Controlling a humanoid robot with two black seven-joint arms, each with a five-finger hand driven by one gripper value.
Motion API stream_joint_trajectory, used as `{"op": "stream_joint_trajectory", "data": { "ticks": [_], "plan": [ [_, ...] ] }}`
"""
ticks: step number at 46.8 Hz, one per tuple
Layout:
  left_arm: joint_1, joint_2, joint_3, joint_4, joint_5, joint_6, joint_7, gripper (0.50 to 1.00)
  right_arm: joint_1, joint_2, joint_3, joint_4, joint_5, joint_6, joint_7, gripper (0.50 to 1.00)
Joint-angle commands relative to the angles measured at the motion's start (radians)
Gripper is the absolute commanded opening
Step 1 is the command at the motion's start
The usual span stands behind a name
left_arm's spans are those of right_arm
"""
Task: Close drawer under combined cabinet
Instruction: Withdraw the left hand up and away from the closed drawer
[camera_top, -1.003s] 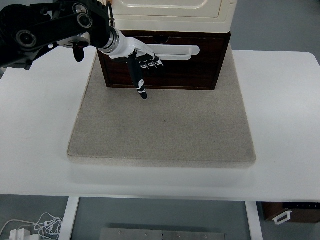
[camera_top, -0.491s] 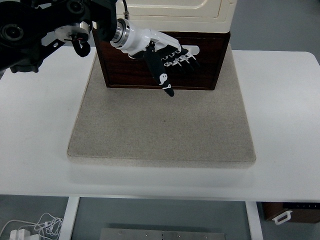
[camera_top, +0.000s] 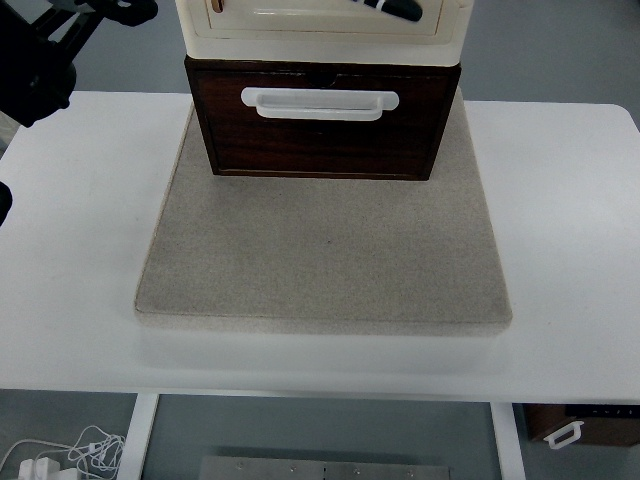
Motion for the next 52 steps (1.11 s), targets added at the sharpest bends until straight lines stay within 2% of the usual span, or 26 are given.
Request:
{"op": "stream_joint_trajectory", "data": {
  "ticks": [1,10,22,27,31,37,43,52],
  "plan": [
    [0.001,0.008,-0.064,-0.001,-0.002,0.0,-0.042,1.0,0.0,0.0,0.0,0.0,0.0,0.0,0.0,0.952],
    [-0.025,0.045,-0.159,0.019,-0.005,0.0,-0.182,1.0,0.0,0.0,0.0,0.0,0.0,0.0,0.0,0.952],
    [-0.108,0.099,-0.234,0.147,-0.009,0.123,-0.234,1.0,0.0,0.0,0.0,0.0,0.0,-0.001,0.0,0.952],
    [-0.155,0.126,-0.241,0.242,-0.011,0.209,-0.269,1.0,0.0,0.0,0.0,0.0,0.0,0.0,0.0,0.952],
    [-0.189,0.146,-0.238,0.326,-0.012,0.249,-0.289,1.0,0.0,0.0,0.0,0.0,0.0,0.0,0.0,0.952],
    [-0.189,0.158,-0.236,0.45,-0.049,0.254,-0.301,1.0,0.0,0.0,0.0,0.0,0.0,0.0,0.0,0.952],
    [-0.177,0.169,-0.225,0.585,-0.121,0.258,-0.375,1.0,0.0,0.0,0.0,0.0,0.0,0.0,0.0,0.952],
    [-0.154,0.168,-0.224,0.789,-0.163,0.263,-0.395,1.0,0.0,0.0,0.0,0.0,0.0,0.0,0.0,0.952]
  ]
}}
